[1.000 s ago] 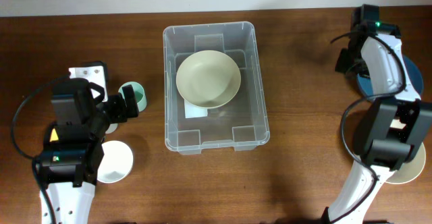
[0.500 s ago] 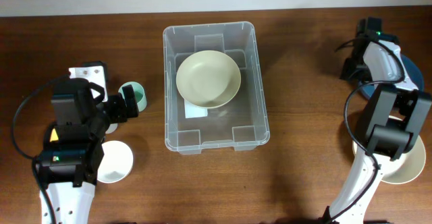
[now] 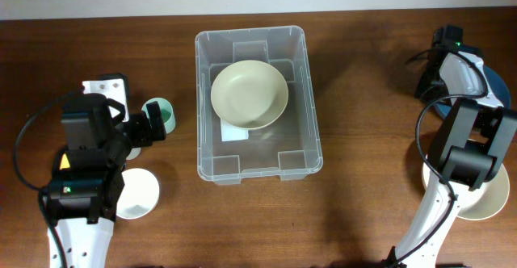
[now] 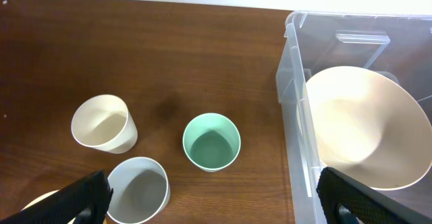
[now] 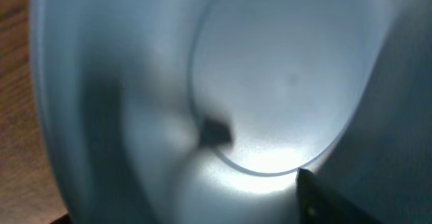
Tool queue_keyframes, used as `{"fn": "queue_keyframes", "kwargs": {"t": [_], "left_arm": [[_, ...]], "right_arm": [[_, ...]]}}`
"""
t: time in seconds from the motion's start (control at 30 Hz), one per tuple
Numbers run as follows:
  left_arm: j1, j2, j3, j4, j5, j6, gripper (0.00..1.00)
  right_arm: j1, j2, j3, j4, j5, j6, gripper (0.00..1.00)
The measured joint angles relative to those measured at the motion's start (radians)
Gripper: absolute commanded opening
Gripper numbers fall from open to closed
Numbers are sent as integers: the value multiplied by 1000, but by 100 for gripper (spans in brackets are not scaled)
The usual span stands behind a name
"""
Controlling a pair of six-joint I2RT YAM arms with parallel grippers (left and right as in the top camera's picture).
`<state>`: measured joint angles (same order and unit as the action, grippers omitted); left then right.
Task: Pack container
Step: 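Move the right gripper to the dark-blue bowl and grasp its rim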
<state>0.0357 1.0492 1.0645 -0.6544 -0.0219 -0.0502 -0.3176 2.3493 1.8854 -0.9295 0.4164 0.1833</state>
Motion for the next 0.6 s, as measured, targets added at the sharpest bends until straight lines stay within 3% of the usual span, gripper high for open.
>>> {"fn": "queue_keyframes", "kwargs": {"t": [0.27, 0.43, 0.53, 0.6], "left_arm": [[0, 0, 0, 0, 0, 0, 99], [0, 0, 0, 0, 0, 0, 99], [0, 0, 0, 0, 0, 0, 99], [0, 0, 0, 0, 0, 0, 99]], "right_arm": [[0, 1, 0, 11, -11, 0, 25], [0, 1, -1, 23, -14, -1, 18], [0, 1, -1, 27, -15, -3, 4], [0, 1, -1, 34, -14, -2, 4]]}}
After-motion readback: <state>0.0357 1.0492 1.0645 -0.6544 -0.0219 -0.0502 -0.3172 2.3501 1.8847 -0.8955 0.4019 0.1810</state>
